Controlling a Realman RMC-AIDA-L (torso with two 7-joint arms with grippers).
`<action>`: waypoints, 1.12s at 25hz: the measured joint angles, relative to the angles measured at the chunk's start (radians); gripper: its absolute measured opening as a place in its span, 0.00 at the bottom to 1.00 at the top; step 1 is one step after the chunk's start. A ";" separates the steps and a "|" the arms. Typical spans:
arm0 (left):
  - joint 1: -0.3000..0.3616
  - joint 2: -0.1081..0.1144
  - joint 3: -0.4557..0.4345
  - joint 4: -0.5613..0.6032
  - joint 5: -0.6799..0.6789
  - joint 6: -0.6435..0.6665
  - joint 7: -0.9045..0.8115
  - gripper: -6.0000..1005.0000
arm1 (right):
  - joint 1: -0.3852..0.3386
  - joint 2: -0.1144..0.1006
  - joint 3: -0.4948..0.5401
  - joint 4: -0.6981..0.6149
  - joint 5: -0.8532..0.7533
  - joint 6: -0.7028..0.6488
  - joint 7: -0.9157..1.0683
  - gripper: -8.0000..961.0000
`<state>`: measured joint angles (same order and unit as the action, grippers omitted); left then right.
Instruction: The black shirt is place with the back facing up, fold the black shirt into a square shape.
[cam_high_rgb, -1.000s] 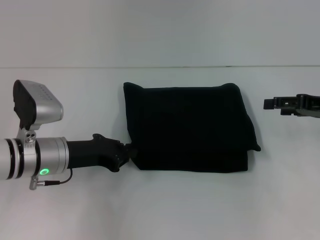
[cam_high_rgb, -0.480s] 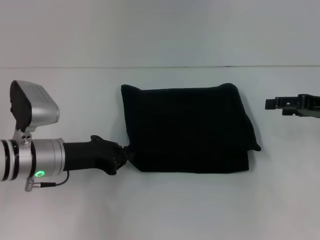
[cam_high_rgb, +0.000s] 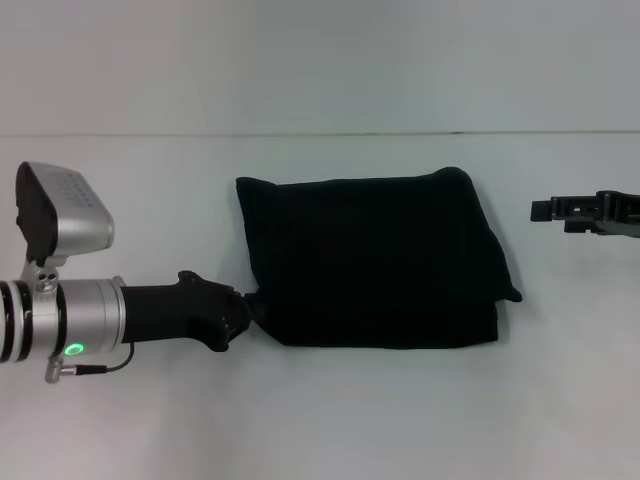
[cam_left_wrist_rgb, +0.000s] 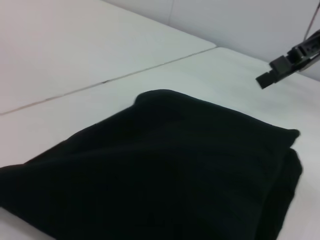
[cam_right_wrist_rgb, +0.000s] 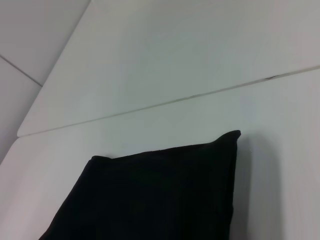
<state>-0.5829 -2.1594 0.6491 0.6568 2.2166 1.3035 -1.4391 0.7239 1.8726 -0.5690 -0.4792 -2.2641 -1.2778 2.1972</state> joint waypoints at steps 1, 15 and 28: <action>0.000 0.001 0.000 0.001 0.000 -0.007 0.000 0.04 | 0.000 0.000 0.000 0.000 0.000 0.000 0.000 0.86; -0.012 0.002 0.016 0.007 0.000 -0.034 -0.008 0.04 | -0.001 -0.001 -0.004 0.000 -0.003 0.006 0.003 0.86; 0.020 0.005 0.009 0.080 0.001 0.043 -0.059 0.12 | -0.005 -0.001 -0.012 0.016 -0.007 0.010 0.008 0.86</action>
<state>-0.5633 -2.1545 0.6581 0.7365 2.2173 1.3461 -1.4977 0.7194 1.8716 -0.5815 -0.4635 -2.2714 -1.2681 2.2048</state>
